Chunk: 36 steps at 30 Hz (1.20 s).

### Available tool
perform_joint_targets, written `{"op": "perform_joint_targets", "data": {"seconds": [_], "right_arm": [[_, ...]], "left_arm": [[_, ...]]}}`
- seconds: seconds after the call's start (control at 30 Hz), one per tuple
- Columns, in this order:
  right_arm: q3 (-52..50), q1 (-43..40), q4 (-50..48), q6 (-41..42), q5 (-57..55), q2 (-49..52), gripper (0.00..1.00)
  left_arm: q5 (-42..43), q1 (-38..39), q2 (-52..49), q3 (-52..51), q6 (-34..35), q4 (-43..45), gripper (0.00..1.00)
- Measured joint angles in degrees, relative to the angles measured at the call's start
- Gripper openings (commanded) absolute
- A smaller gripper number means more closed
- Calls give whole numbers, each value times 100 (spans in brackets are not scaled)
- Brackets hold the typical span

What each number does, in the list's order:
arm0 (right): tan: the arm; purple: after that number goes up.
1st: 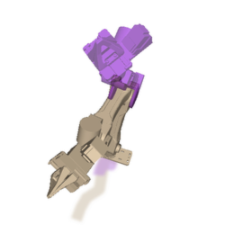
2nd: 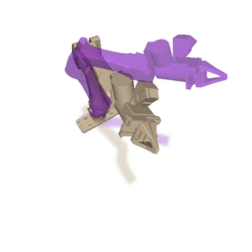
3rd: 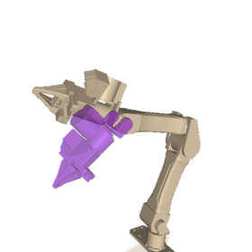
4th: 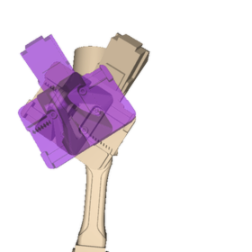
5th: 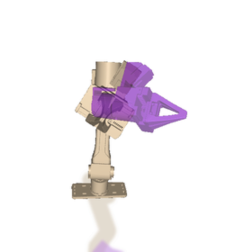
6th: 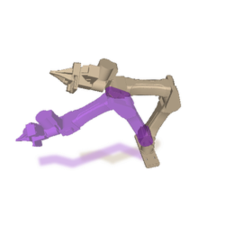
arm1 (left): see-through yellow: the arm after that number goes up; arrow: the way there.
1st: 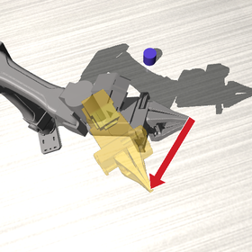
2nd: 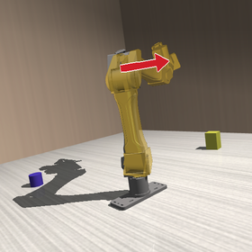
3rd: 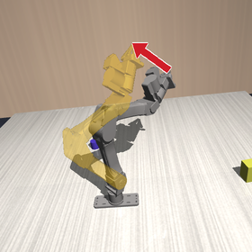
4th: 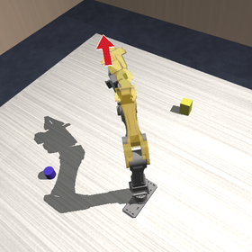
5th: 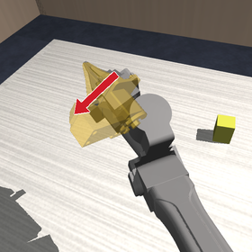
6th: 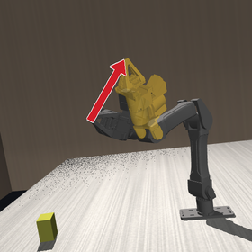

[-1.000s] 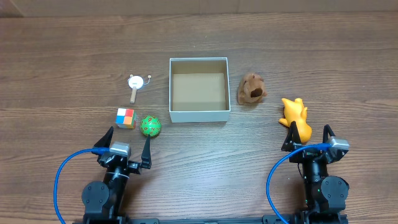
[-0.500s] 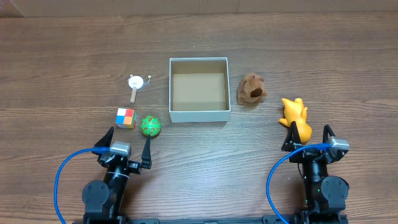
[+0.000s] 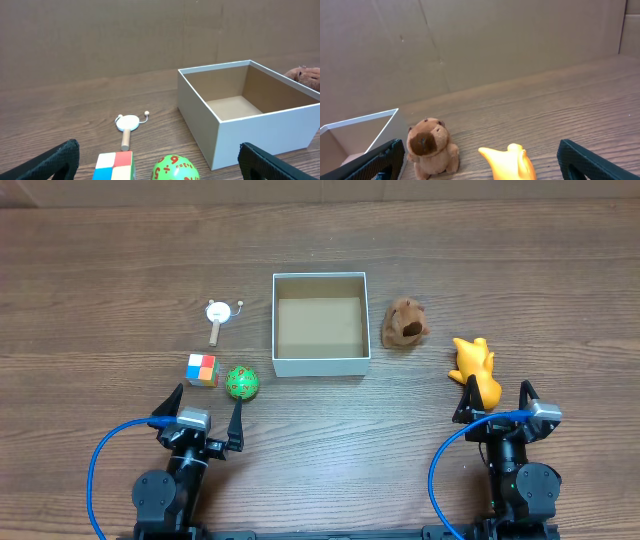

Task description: Pack container

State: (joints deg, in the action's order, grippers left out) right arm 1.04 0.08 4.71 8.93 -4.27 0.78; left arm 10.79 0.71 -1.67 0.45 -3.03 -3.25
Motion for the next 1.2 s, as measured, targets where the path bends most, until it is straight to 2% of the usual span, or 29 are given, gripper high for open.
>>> {"op": "perform_joint_targets", "data": {"seconds": [0.77, 0.97, 1.1, 1.2], "right_arm": [[0, 0, -11, 2, 0, 0, 100], [13, 0, -713, 4, 341, -7, 100], [297, 0, -122, 44, 485, 70, 100], [905, 0, 483, 55, 428, 461, 100]], "left_arm": [[0, 0, 0, 0, 0, 0, 100], [0, 0, 0, 0, 0, 0, 100], [0, 0, 0, 0, 0, 0, 100], [0, 0, 0, 0, 0, 0, 100]]}}
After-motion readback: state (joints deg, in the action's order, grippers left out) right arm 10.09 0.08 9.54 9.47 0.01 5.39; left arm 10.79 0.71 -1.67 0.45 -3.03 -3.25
